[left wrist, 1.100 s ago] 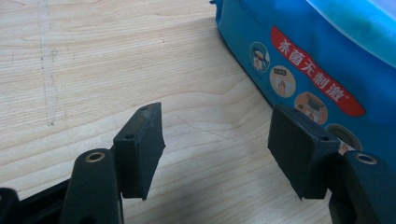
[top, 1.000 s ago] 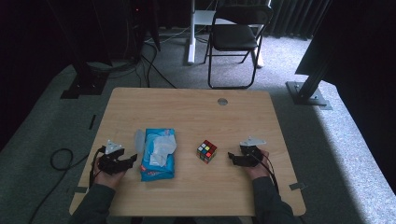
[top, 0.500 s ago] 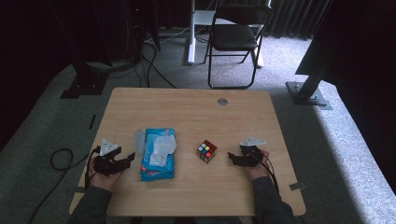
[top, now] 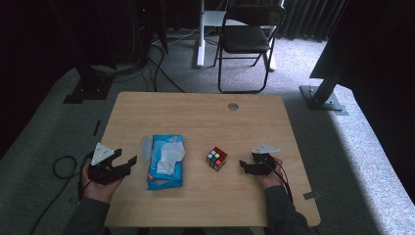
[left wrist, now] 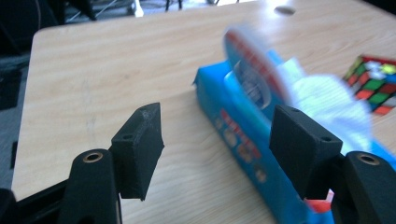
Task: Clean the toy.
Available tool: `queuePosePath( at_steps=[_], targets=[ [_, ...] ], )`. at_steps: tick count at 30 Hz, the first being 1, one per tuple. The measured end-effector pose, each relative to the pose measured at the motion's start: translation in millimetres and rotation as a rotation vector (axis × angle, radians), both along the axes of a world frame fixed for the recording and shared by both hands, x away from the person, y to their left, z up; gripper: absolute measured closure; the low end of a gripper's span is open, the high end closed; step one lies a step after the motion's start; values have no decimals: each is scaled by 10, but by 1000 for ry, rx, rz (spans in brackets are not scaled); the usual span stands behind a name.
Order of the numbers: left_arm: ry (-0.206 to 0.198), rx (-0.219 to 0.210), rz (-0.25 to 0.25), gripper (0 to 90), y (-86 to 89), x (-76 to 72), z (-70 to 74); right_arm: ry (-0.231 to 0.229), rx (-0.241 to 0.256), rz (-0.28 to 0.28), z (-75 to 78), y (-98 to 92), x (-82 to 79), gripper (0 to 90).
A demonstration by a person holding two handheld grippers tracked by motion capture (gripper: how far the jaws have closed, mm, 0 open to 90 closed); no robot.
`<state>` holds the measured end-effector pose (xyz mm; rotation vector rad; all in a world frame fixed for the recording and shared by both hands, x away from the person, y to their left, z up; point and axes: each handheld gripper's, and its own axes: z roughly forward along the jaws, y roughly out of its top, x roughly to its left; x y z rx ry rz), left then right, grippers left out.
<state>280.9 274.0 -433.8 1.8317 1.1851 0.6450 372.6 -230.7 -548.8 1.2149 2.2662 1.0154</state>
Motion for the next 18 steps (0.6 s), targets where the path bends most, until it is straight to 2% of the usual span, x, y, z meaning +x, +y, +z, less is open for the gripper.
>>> queuePosePath(
  at_steps=[6,8,9,12,14,15,17,18],
  targets=[
    [-37,8,-69,348,-220,-29,184,-1,-1,0,0,0,0,302],
    [-37,8,-69,349,-220,-29,184,-1,-1,0,0,1,0,302],
    [-40,8,-103,359,-331,-13,205,-1,-1,0,0,1,0,302],
    [-13,14,-166,375,-565,43,164,-1,-1,0,0,1,-1,302],
    [-8,15,-186,382,-630,55,144,-1,-1,0,0,1,-1,303],
    [8,18,-218,386,-766,77,92,-1,-1,0,0,1,-1,302],
    [29,25,-244,392,-897,95,23,-1,-1,-1,0,1,-2,302],
    [29,25,-244,393,-897,95,23,-1,-1,-1,0,1,-2,302]
  ],
)
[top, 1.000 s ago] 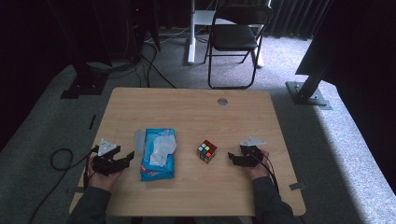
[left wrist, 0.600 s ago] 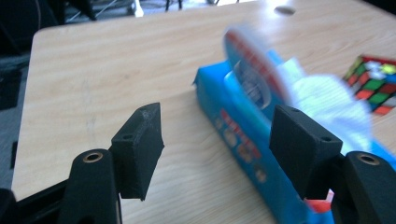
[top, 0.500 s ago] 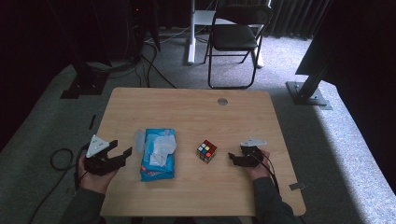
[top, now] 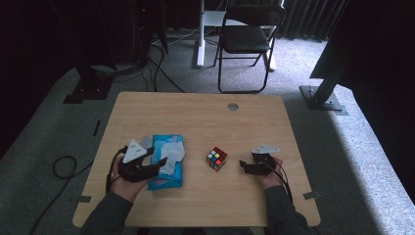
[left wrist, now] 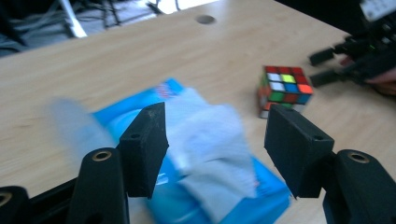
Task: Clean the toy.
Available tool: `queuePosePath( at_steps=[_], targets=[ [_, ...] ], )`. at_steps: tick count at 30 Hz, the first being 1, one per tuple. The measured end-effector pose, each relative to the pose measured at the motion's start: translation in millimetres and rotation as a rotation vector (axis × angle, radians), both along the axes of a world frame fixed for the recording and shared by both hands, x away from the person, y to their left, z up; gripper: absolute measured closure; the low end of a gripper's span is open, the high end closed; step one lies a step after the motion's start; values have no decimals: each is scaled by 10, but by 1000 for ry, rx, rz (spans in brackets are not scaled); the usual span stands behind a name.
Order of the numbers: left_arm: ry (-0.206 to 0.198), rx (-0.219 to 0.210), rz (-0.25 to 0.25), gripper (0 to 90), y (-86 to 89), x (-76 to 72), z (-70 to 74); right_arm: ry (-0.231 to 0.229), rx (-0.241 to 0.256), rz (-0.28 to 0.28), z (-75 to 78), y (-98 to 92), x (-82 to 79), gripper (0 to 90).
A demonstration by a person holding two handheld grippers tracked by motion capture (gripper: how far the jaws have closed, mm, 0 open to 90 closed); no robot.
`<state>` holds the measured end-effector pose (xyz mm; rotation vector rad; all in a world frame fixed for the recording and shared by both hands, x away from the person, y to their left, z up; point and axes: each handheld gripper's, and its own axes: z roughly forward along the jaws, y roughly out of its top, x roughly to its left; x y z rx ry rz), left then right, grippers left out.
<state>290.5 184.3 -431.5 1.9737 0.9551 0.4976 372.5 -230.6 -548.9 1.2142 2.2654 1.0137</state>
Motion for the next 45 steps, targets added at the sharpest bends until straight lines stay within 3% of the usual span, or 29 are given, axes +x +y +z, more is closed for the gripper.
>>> queuePosePath(
  at_steps=[4,7,8,9,13,17,24,32,34,39,44,45],
  targets=[
    [63,16,-61,420,-268,21,-194,0,0,0,0,0,0,302],
    [81,25,-90,437,-373,13,-265,0,0,0,0,0,0,302],
    [81,25,-90,451,-373,13,-265,0,0,0,0,0,0,302],
    [111,56,-97,451,-497,7,-348,0,0,0,0,0,0,302],
    [151,74,-130,525,-672,-6,-507,0,0,0,0,0,0,302],
    [179,102,-136,558,-760,-6,-633,0,0,1,0,-1,0,302],
    [140,140,-71,698,-754,36,-715,0,0,1,0,0,0,302],
    [107,175,-42,879,-724,106,-738,-1,0,2,0,-1,-4,302],
    [91,203,-16,880,-709,122,-743,-1,0,2,0,-1,-4,302],
    [104,187,25,881,-566,222,-743,0,0,3,0,-2,-4,301],
    [95,191,64,881,-437,388,-751,0,-1,3,1,-1,-4,301],
    [89,200,85,880,-380,485,-750,0,-1,3,0,-1,-5,300]
  ],
)
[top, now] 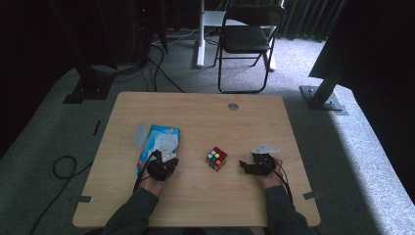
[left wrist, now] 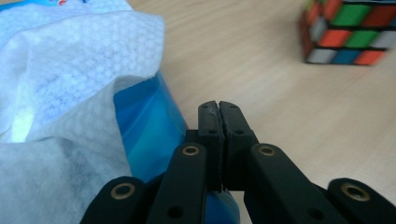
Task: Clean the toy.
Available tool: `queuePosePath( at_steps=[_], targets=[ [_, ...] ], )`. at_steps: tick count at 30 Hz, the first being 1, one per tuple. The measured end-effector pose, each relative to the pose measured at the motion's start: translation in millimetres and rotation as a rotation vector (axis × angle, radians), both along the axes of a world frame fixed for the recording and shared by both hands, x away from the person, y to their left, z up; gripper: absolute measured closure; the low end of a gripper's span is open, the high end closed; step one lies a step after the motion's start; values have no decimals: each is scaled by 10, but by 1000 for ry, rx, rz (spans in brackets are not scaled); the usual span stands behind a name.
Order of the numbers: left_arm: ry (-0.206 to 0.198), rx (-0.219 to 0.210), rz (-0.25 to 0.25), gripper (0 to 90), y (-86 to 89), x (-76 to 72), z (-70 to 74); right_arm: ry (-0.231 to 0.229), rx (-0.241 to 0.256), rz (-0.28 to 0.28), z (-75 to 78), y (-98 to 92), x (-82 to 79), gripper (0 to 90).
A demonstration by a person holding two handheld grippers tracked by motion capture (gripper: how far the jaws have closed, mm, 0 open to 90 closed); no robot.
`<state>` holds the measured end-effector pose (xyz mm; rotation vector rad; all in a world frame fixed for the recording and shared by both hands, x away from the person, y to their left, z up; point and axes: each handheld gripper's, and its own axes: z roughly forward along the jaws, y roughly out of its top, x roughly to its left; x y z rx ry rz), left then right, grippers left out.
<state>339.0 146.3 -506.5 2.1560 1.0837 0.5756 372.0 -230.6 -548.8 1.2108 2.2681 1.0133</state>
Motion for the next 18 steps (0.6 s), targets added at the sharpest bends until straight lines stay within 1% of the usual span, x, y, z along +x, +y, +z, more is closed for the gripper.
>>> queuePosePath(
  at_steps=[1,2,3,5,6,8,10,12,13,15,17,18],
  targets=[
    [-4,5,12,878,21,37,-1,0,0,0,0,0,0,301],
    [-4,5,12,874,21,37,-1,0,0,0,0,0,0,301],
    [-7,22,33,872,73,114,2,0,0,0,0,0,0,300],
    [-7,22,33,872,73,114,2,0,0,0,0,0,0,300],
    [-4,34,67,862,174,223,8,0,0,0,1,-1,0,300],
    [4,21,81,843,242,284,11,0,0,0,0,-1,1,300],
    [20,15,82,796,285,324,24,1,1,0,1,-1,0,300],
    [31,15,70,757,297,333,36,1,1,0,0,-1,1,300],
    [35,11,60,725,289,323,41,0,2,0,0,-2,1,300],
    [32,19,45,637,258,291,54,0,2,0,0,-1,1,300],
    [30,4,33,579,264,270,77,0,1,0,0,-1,1,300],
    [33,-10,31,573,284,268,95,0,1,0,0,-1,0,300]
  ],
)
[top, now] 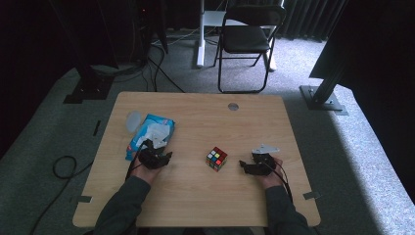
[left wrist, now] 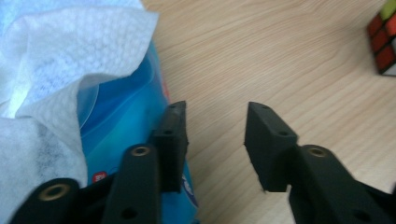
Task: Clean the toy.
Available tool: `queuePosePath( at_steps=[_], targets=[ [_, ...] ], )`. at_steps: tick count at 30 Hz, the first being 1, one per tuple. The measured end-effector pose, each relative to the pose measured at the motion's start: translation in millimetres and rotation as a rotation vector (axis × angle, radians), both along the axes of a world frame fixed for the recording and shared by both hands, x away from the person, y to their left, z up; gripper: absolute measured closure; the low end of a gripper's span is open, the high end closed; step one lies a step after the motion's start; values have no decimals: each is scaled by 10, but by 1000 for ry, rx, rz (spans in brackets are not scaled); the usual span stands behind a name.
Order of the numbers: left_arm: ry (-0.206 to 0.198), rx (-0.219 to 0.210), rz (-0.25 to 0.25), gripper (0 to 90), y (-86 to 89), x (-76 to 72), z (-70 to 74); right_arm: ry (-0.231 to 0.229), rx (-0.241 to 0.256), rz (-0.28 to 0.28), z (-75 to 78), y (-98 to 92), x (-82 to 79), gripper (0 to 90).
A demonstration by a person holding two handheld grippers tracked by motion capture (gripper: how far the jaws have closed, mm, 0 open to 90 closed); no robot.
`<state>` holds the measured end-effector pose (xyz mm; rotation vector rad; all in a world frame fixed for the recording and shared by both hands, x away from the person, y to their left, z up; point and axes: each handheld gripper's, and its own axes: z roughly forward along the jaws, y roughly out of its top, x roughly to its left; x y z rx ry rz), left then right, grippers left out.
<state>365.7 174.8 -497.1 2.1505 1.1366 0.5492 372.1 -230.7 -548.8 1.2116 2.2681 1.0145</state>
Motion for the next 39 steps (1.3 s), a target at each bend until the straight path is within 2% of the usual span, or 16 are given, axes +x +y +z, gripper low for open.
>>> queuePosePath(
  at_steps=[4,8,18,22,28,36,39],
  targets=[
    [-8,-43,-6,566,89,-1,105,0,0,0,0,1,0,300],
    [-42,-61,-8,521,147,-3,219,0,0,0,0,1,1,300],
    [-115,-53,2,449,227,38,399,0,0,0,0,2,2,300],
    [-140,-36,10,429,238,56,457,-1,0,0,0,3,3,300],
    [-142,-10,36,375,243,161,453,1,0,0,0,3,4,299],
    [-103,48,81,316,237,371,296,1,0,1,0,3,5,299],
    [-94,34,88,321,252,412,270,0,0,2,0,3,5,298]
  ],
)
